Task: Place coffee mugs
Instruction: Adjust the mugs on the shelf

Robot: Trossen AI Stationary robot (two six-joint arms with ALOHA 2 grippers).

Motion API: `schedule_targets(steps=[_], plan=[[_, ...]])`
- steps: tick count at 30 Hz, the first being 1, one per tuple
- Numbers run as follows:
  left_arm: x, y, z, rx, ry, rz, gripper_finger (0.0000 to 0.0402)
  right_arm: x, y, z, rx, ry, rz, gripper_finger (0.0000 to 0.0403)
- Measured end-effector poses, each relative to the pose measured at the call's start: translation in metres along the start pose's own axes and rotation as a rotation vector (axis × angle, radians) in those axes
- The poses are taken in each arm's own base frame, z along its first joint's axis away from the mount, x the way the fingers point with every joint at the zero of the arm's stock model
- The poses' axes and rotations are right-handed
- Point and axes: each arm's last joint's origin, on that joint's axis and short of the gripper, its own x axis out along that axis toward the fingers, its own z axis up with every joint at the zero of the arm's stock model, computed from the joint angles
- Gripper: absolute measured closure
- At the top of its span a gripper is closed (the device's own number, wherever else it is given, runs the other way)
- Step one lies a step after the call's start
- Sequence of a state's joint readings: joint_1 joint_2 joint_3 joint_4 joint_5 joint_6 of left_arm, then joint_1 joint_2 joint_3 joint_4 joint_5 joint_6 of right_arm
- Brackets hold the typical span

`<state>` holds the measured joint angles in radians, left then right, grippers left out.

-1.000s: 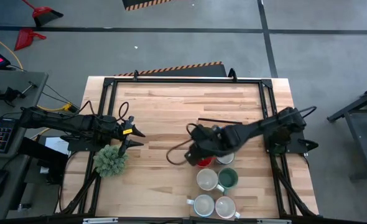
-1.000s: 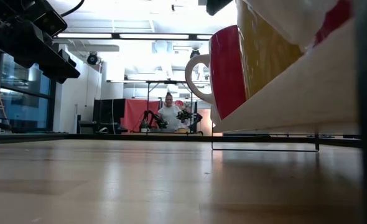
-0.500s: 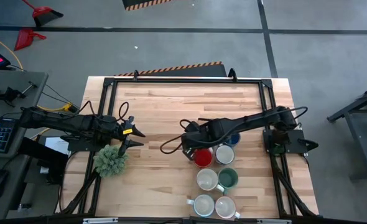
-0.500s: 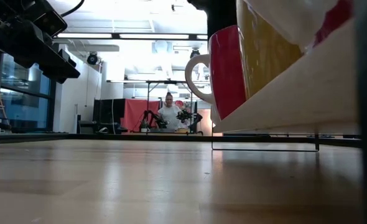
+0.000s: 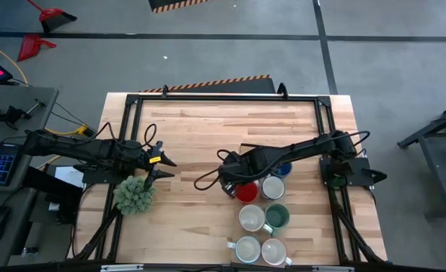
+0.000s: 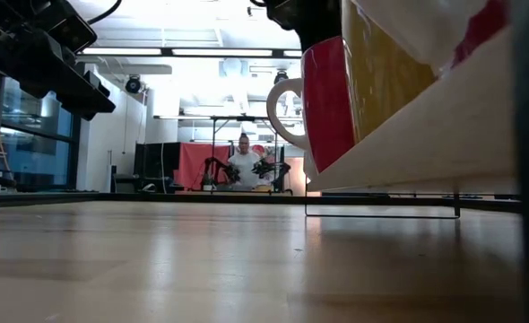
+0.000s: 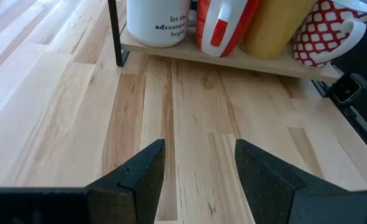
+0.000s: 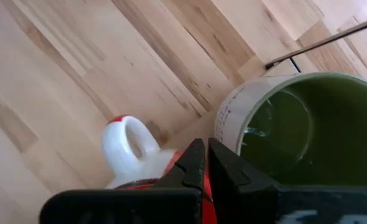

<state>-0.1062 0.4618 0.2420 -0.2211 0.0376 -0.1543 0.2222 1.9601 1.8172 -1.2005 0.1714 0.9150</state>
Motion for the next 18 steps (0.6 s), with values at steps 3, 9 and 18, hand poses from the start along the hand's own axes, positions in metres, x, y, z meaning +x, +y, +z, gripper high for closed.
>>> schedule_targets(steps=[3, 9, 18], plan=[[0.0, 0.0, 0.0, 0.0, 0.0, 0.0, 0.0218, 0.004, 0.001, 0.0, 0.0, 0.004, -0.011, 0.0403], [0.0, 0.0, 0.0, -0.001, 0.0, 0.0, 0.0218, 0.012, 0.002, 0.0, -0.006, 0.019, -0.038, 0.0403], [0.0, 0.0, -0.001, -0.001, 0.012, 0.001, 0.0218, 0.013, 0.0, -0.001, -0.01, 0.014, -0.069, 0.0403]])
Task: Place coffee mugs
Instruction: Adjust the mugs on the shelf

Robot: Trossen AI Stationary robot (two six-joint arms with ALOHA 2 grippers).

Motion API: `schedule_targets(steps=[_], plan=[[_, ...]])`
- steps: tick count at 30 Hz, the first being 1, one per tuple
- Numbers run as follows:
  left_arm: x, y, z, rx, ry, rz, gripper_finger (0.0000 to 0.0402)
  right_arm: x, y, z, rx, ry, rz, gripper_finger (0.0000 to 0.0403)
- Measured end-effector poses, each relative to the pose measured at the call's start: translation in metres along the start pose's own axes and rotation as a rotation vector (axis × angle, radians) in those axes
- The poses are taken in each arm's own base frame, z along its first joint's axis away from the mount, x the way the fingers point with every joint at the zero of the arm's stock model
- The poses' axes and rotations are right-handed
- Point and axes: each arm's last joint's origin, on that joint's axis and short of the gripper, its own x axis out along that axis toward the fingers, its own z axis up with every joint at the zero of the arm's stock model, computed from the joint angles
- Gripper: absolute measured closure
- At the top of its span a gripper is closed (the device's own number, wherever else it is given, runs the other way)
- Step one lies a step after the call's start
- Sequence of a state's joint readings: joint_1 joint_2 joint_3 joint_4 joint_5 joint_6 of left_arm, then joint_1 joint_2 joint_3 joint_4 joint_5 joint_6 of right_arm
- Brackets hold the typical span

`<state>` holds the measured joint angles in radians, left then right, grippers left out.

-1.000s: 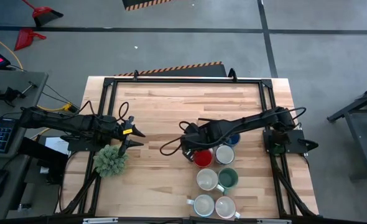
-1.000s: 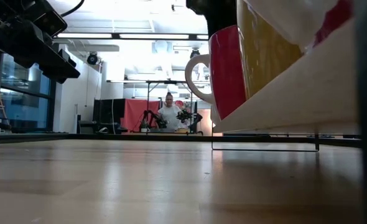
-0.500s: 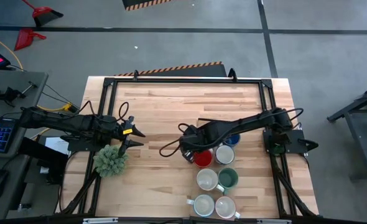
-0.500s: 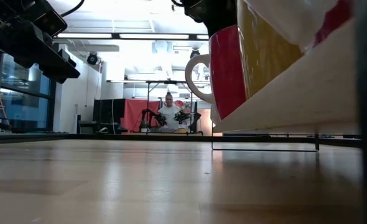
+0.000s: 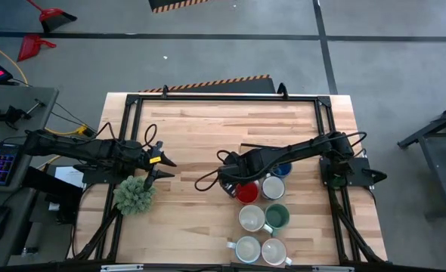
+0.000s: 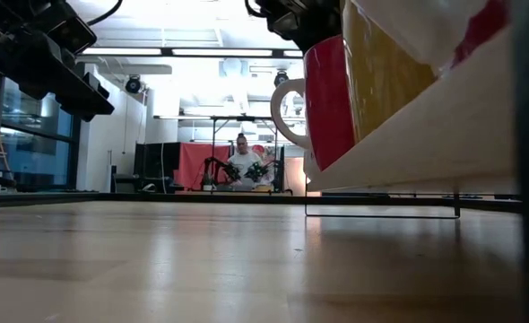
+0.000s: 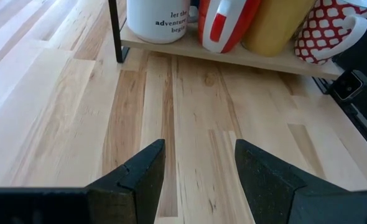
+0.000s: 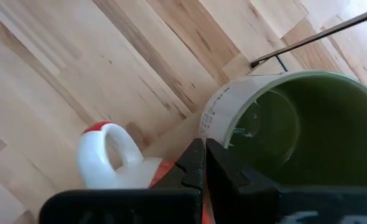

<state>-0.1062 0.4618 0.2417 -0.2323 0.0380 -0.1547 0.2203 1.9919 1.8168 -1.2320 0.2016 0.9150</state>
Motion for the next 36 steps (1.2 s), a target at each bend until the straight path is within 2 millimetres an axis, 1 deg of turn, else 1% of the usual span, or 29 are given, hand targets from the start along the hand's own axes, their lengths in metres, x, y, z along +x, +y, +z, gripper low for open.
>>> schedule_targets(steps=[16, 20, 23, 27, 32, 34, 36], plan=[[0.0, 0.0, -0.001, 0.0, 0.011, 0.002, 0.0218, 0.0, -0.005, -0.002, -0.001, 0.002, -0.062, 0.0403], [0.0, 0.0, -0.001, 0.0, 0.011, 0.002, 0.0218, 0.0, -0.004, -0.002, 0.0, 0.005, -0.058, 0.0403], [0.0, 0.0, -0.001, 0.0, 0.011, 0.002, 0.0218, -0.001, -0.002, -0.002, -0.007, 0.033, -0.016, 0.0403], [0.0, 0.0, -0.001, 0.0, 0.01, 0.002, 0.0218, -0.013, 0.002, 0.003, -0.011, -0.015, 0.031, 0.0403], [0.0, 0.0, -0.001, 0.0, 0.011, 0.002, 0.0218, -0.038, 0.006, 0.015, -0.02, -0.128, 0.074, 0.0403], [0.0, 0.0, -0.001, 0.0, 0.011, 0.002, 0.0218, -0.047, 0.01, 0.018, -0.028, -0.151, 0.129, 0.0403], [0.0, 0.0, -0.001, 0.0, 0.011, 0.002, 0.0218, -0.057, 0.02, 0.018, -0.053, -0.17, 0.229, 0.0403]])
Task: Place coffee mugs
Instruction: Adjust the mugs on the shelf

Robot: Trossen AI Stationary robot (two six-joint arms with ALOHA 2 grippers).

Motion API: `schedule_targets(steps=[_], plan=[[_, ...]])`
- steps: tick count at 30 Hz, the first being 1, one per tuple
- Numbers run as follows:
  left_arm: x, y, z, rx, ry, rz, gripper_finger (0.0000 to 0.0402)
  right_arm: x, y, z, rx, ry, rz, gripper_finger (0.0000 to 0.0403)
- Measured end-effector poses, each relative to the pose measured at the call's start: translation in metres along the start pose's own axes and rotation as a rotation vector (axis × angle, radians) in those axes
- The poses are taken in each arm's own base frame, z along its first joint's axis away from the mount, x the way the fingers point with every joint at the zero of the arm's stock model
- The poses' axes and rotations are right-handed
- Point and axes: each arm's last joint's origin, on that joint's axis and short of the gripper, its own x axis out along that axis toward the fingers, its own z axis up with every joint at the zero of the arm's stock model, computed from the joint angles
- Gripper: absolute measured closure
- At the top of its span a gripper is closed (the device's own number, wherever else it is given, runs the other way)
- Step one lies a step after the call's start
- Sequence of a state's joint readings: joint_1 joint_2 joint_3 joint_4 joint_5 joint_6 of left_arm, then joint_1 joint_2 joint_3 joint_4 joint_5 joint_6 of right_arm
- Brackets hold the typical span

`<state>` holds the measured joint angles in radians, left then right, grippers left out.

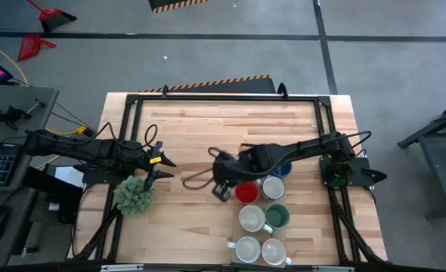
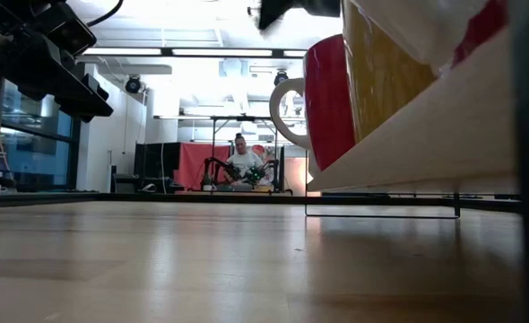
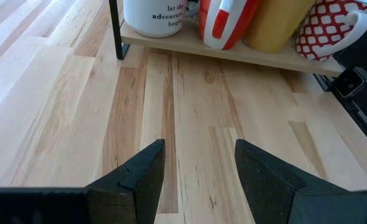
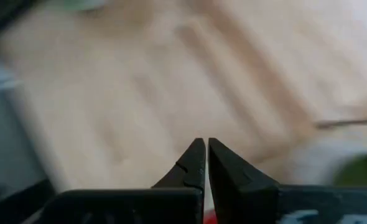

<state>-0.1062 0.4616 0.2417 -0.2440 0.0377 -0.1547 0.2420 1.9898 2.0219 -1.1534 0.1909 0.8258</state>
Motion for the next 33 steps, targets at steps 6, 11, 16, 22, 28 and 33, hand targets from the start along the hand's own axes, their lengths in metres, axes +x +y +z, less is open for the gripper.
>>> schedule_targets(steps=[6, 11, 16, 22, 28, 33], plan=[[0.0, 0.0, 0.0, 0.0, 0.0, 0.0, 0.0218, -0.009, 0.026, -0.018, -0.038, 0.052, 0.161, 0.0403], [0.0, 0.0, 0.0, 0.0, 0.001, 0.0, 0.0218, -0.008, 0.038, -0.044, -0.026, 0.12, 0.116, 0.0403], [0.0, 0.0, 0.0, 0.0, 0.001, 0.0, 0.0218, 0.003, 0.048, -0.06, -0.022, 0.148, 0.077, 0.0403], [0.0, 0.0, 0.0, -0.002, 0.001, 0.0, 0.0218, 0.024, 0.053, -0.066, -0.037, 0.175, 0.027, 0.0403], [0.0, 0.0, 0.0, -0.027, 0.001, -0.001, 0.0218, 0.029, 0.051, -0.067, -0.045, 0.152, -0.028, 0.0403], [0.0, 0.0, 0.0, -0.027, 0.0, -0.001, 0.0218, 0.028, 0.047, -0.069, -0.043, 0.173, -0.071, 0.0403]])
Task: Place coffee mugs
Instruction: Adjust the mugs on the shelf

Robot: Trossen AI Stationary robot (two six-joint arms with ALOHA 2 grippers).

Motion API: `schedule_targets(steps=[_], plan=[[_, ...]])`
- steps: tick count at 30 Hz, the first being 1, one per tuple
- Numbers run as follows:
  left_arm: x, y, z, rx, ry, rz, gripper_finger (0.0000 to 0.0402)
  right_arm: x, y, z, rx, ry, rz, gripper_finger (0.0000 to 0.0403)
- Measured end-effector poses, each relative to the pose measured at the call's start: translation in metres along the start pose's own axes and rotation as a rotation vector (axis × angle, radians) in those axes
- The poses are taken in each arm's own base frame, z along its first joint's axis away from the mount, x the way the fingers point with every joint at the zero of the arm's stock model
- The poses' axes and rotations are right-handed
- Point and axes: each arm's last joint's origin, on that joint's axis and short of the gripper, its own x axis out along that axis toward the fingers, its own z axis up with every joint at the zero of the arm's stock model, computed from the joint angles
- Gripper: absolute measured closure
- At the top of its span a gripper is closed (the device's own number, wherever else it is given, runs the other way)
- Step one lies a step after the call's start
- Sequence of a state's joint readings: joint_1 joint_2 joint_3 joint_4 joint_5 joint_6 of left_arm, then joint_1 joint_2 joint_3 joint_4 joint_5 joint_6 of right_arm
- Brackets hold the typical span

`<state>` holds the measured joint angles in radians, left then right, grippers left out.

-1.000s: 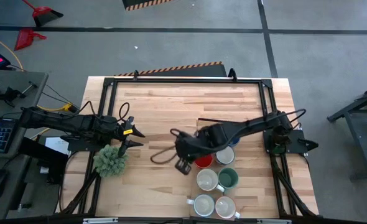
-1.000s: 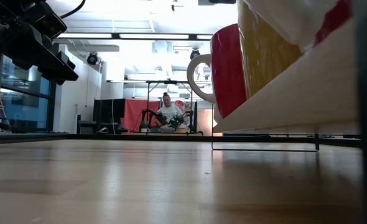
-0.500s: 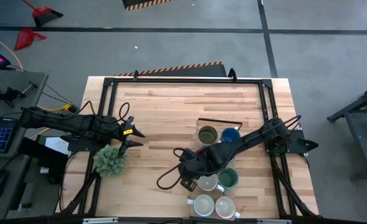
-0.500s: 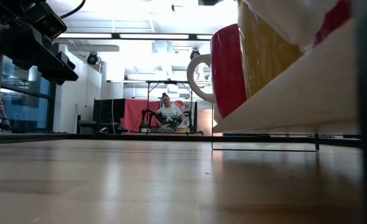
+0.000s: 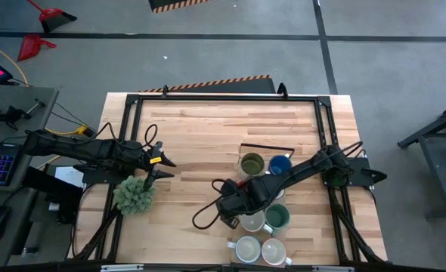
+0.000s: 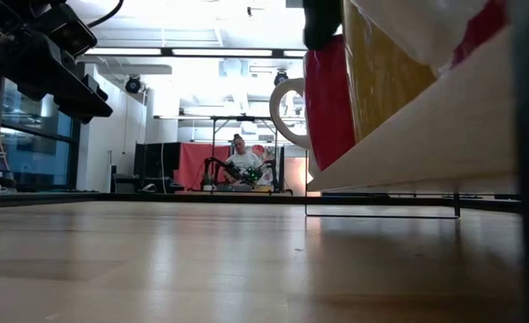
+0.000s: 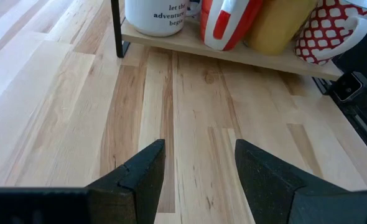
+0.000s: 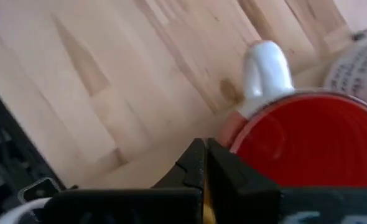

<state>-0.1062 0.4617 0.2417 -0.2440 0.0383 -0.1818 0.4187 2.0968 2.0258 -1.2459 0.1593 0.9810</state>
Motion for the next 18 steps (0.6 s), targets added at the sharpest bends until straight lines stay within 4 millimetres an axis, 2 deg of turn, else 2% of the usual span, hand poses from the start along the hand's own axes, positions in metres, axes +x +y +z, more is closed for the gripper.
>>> schedule_targets(steps=[18], plan=[[0.0, 0.0, 0.0, 0.0, 0.0, 0.0, 0.0218, -0.0002, -0.0053, -0.002, 0.022, -0.006, -0.071, 0.0403]])
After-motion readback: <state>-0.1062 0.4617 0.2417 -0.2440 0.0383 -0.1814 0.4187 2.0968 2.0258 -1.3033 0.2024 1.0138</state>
